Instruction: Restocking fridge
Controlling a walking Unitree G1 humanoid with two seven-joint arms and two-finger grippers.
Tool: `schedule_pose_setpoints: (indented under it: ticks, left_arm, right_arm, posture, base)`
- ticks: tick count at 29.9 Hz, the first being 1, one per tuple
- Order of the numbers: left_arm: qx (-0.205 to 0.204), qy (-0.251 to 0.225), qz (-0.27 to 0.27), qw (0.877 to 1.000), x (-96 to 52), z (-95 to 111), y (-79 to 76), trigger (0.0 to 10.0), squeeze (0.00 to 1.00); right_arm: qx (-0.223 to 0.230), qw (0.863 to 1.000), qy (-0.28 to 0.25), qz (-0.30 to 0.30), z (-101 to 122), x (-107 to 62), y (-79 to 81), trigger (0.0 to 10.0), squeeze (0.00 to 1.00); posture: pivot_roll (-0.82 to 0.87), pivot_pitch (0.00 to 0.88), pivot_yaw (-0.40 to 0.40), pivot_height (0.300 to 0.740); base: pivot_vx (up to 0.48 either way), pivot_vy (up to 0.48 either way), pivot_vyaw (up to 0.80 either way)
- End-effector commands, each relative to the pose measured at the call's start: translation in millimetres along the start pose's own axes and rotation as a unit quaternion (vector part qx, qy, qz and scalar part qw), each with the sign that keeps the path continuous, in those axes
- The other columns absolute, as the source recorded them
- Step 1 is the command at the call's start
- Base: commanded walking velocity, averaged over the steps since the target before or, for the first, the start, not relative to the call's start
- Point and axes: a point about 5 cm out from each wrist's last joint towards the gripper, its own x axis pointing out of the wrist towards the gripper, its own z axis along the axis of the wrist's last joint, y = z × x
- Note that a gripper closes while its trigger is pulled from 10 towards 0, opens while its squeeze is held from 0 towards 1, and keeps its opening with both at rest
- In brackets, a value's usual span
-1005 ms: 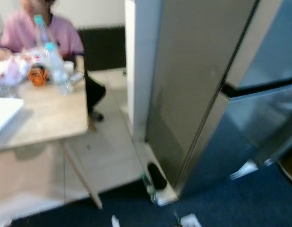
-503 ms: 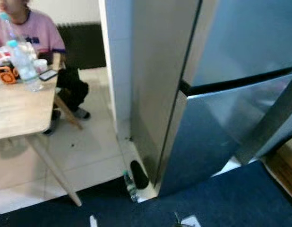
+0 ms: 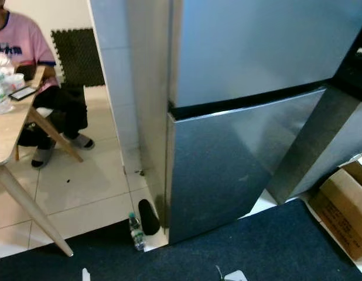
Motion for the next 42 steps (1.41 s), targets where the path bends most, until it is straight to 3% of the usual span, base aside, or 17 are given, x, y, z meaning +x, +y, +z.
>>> schedule_pose_setpoints:
  ticks: [1, 7, 15, 19, 23, 24, 25, 28, 30, 31, 33, 34, 36, 38, 40, 41, 42]
  left_arm:
    - [0.005, 0.012, -0.019, 1.000, 0.0, -8, -9.0, 10.0, 0.00]
    - [0.016, 0.010, -0.022, 1.000, 0.2, -6, -9.8, 10.0, 0.00]
    - [-0.012, -0.033, 0.011, 0.999, 0.9, 14, 1.2, 10.0, 0.00]
    - [-0.031, -0.088, 0.018, 0.995, 0.7, 41, 6.8, 10.0, 0.00]
    - [-0.072, -0.184, 0.015, 0.980, -4.7, 91, 17.7, 10.0, 0.03]
    - [-0.074, -0.267, -0.017, 0.961, -14.7, 137, 19.9, 10.0, 0.87]
    - [-0.063, -0.305, -0.033, 0.950, -21.6, 160, 19.9, 10.0, 1.00]
    - [-0.048, -0.343, -0.047, 0.937, -30.1, 183, 19.9, 10.0, 1.00]
    - [-0.028, -0.389, -0.057, 0.919, -42.5, 210, 20.3, 10.0, 1.00]
    - [-0.028, -0.389, -0.057, 0.919, -42.5, 210, 20.3, 10.0, 1.00]
    - [0.016, -0.467, -0.077, 0.881, -69.8, 256, 20.0, 10.0, 1.00]
    - [0.016, -0.467, -0.077, 0.881, -69.8, 256, 20.0, 10.0, 1.00]
    - [0.052, -0.515, -0.103, 0.849, -91.2, 284, 18.3, 10.0, 1.00]
    - [0.079, -0.539, -0.124, 0.830, -106.6, 302, 18.4, 10.0, 1.00]
    - [0.092, -0.547, -0.132, 0.821, -113.9, 309, 19.2, 10.0, 1.00]
    - [0.109, -0.555, -0.127, 0.815, -121.8, 318, 21.3, 10.0, 0.00]
    - [0.109, -0.555, -0.127, 0.815, -121.8, 318, 21.3, 10.0, 0.00]
  right_arm:
    - [0.001, 1.000, -0.014, 0.002, 6, 0.2, 2.5, 10.0, 0.00]
    - [-0.002, 1.000, -0.014, 0.002, 7, 0.0, 1.1, 10.0, 0.00]
    - [-0.003, 1.000, -0.015, 0.001, 8, -0.1, 0.8, 10.0, 0.00]
    - [-0.003, 1.000, -0.016, 0.002, 8, 0.1, 1.8, 10.0, 0.00]
    - [-0.003, 1.000, -0.012, 0.002, 4, 0.2, 2.7, 10.0, 0.00]
    - [-0.004, 1.000, -0.010, 0.002, 2, 0.3, 3.3, 10.0, 0.00]
    - [-0.003, 1.000, -0.010, 0.003, 1, 0.3, 3.7, 10.0, 0.00]
    - [-0.001, 1.000, -0.010, 0.004, 0, 0.4, 4.4, 10.0, 0.00]
    - [0.000, 1.000, -0.009, 0.005, -1, 0.5, 5.5, 10.0, 0.00]
    - [0.000, 1.000, -0.009, 0.005, -1, 0.5, 5.5, 10.0, 0.00]
    - [0.001, 1.000, -0.003, 0.006, -8, 0.7, 7.9, 10.0, 0.00]
    - [0.001, 1.000, -0.003, 0.006, -8, 0.7, 7.9, 10.0, 0.00]
    - [0.002, 1.000, 0.004, 0.008, -16, 0.6, 9.8, 10.0, 0.00]
    - [0.002, 1.000, 0.008, 0.008, -21, 0.5, 10.6, 10.0, 0.00]
    - [0.003, 1.000, 0.010, 0.009, -23, 0.4, 11.1, 10.0, 0.00]
    - [0.002, 1.000, 0.013, 0.009, -27, 0.2, 11.4, 10.0, 0.00]
    - [0.002, 1.000, 0.013, 0.009, -27, 0.2, 11.4, 10.0, 0.00]
  posture:
    - [-0.02, 0.023, 0.008, 0.740]
    - [-0.02, 0.020, 0.006, 0.740]
    - [-0.02, 0.027, 0.009, 0.740]
    - [-0.02, 0.037, 0.012, 0.740]
    - [-0.02, 0.045, 0.011, 0.740]
    - [-0.02, 0.049, 0.013, 0.740]
    - [-0.02, 0.057, 0.017, 0.740]
    - [-0.03, 0.062, 0.020, 0.740]
    - [-0.03, 0.072, 0.025, 0.740]
    - [-0.03, 0.072, 0.025, 0.740]
    - [-0.04, 0.100, 0.037, 0.740]
    - [-0.04, 0.100, 0.037, 0.740]
    - [-0.05, 0.124, 0.044, 0.740]
    - [-0.05, 0.144, 0.046, 0.740]
    - [-0.06, 0.149, 0.047, 0.740]
    - [-0.06, 0.170, 0.048, 0.740]
    - [-0.06, 0.170, 0.048, 0.740]
  base:
    - [0.000, 0.000, 0.00]
    - [0.000, -0.308, 0.00]
    - [0.000, -0.047, 0.00]
    - [0.000, 0.000, 0.00]
    - [0.000, 0.000, 0.00]
    - [0.000, 0.000, 0.00]
    - [0.000, 0.000, 0.00]
    - [0.000, 0.000, 0.00]
    - [0.000, 0.000, 0.00]
    - [0.000, 0.000, 0.00]
    - [0.000, 0.000, 0.00]
    - [0.000, 0.000, 0.00]
    - [0.000, 0.000, 0.00]
    - [0.000, 0.000, 0.00]
    - [0.000, 0.000, 0.00]
    - [0.000, 0.000, 0.00]
    - [0.000, 0.000, 0.00]
